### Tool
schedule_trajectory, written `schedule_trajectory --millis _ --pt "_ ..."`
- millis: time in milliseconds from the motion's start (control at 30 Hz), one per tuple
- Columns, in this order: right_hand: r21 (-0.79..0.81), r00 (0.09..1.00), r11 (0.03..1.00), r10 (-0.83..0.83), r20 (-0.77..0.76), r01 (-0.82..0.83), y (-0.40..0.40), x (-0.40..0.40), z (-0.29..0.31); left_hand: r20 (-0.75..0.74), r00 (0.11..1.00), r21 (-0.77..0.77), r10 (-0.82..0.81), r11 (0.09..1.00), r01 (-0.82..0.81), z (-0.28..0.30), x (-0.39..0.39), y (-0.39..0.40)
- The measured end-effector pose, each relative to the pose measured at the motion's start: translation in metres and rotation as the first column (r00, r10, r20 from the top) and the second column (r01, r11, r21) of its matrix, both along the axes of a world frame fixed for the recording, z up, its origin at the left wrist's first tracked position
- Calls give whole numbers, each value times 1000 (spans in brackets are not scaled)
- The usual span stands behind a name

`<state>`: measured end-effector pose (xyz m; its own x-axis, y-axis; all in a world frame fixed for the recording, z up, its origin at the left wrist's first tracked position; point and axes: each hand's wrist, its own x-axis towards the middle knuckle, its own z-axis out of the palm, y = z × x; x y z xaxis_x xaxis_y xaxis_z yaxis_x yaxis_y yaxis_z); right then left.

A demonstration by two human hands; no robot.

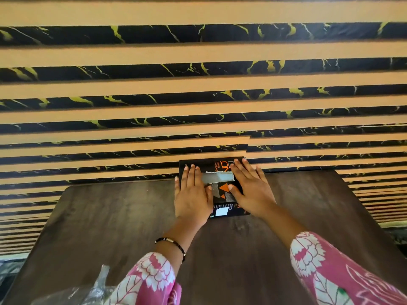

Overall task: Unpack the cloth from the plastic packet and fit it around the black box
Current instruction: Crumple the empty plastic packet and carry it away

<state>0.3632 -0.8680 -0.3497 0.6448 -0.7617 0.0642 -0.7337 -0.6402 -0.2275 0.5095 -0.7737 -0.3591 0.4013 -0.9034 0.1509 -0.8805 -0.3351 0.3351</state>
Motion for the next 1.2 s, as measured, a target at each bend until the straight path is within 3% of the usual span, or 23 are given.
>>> schedule_trajectory --millis 133,333,433,533,633,800,933,1100,1200 --pt "-47 975 999 -4 223 15 53 -16 10 -43 996 -110 -81 991 75 14 -5 46" --pt "107 928 994 -7 373 -36 182 -51 -21 -201 980 -176 -5 984 -31 3 -38 182" --pt "175 928 980 24 371 -96 240 -67 -52 -84 985 35 152 988 -150 -27 -52 250" --pt "290 945 948 31 324 -131 273 -80 -71 -23 934 301 356 893 -334 -47 -64 288" --pt "337 962 933 29 272 -123 281 -92 -71 -54 911 392 409 848 -357 -56 -74 297" --pt "391 971 920 -76 226 -19 277 -117 -56 -41 966 415 254 884 -215 -54 -94 284" --pt "399 959 911 -197 203 102 276 -141 -48 -27 998 404 -55 913 61 -51 -131 263" --pt "414 917 883 -333 218 222 273 -160 -42 9 900 371 -436 837 402 -46 -158 256" --pt "393 911 891 -337 238 226 275 -161 -42 38 917 365 -397 859 357 -41 -150 263"
